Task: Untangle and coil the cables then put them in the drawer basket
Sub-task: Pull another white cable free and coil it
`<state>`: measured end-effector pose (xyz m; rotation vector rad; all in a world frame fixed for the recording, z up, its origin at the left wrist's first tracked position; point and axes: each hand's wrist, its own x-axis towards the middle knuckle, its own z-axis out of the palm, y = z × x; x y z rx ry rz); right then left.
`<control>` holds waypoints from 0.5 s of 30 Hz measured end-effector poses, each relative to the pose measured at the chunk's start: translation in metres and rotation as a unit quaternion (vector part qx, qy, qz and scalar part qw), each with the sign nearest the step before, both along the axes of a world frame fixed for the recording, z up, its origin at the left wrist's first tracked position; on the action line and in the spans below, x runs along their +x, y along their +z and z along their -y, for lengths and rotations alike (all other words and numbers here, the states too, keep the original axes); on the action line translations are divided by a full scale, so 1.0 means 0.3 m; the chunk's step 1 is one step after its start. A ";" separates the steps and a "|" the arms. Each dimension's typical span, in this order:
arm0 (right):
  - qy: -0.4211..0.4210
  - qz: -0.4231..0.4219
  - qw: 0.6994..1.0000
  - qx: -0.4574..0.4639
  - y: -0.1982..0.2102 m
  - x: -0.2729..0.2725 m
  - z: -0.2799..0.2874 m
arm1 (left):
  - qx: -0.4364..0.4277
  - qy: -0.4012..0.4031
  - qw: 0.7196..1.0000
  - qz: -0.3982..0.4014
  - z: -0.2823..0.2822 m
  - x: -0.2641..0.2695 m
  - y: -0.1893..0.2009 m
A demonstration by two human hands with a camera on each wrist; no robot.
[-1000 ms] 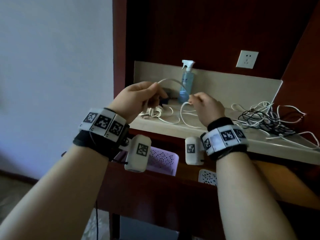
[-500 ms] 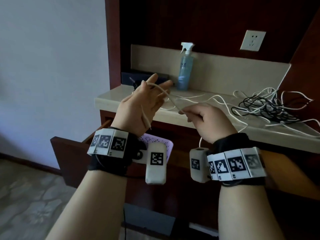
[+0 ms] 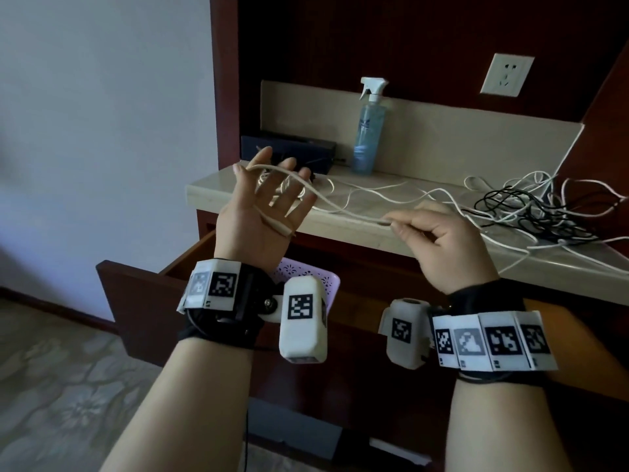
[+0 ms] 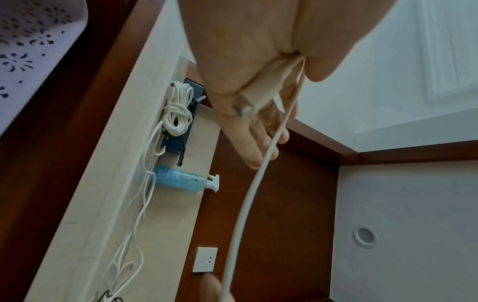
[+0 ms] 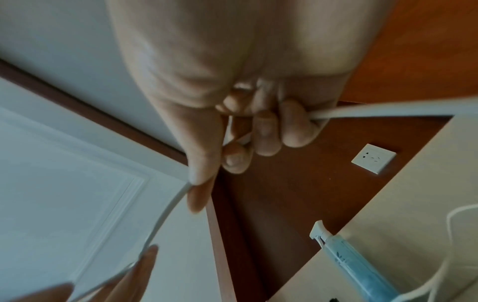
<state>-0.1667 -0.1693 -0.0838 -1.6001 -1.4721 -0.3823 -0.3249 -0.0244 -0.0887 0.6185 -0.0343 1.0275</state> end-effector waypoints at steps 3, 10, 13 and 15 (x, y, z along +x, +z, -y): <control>-0.004 0.034 0.998 -0.046 -0.006 -0.017 -0.014 | 0.017 -0.044 0.999 -0.012 0.032 0.013 -0.005; -0.001 -0.023 0.987 -0.160 -0.001 -0.026 0.010 | 0.058 -0.043 0.995 -0.062 0.063 0.036 0.004; -0.024 -0.066 0.987 -0.145 0.005 0.013 0.054 | 0.010 -0.021 0.999 -0.048 0.057 0.033 0.005; -0.050 -0.082 0.990 -0.101 0.005 0.047 0.091 | -0.043 -0.010 0.999 -0.030 0.039 0.023 -0.003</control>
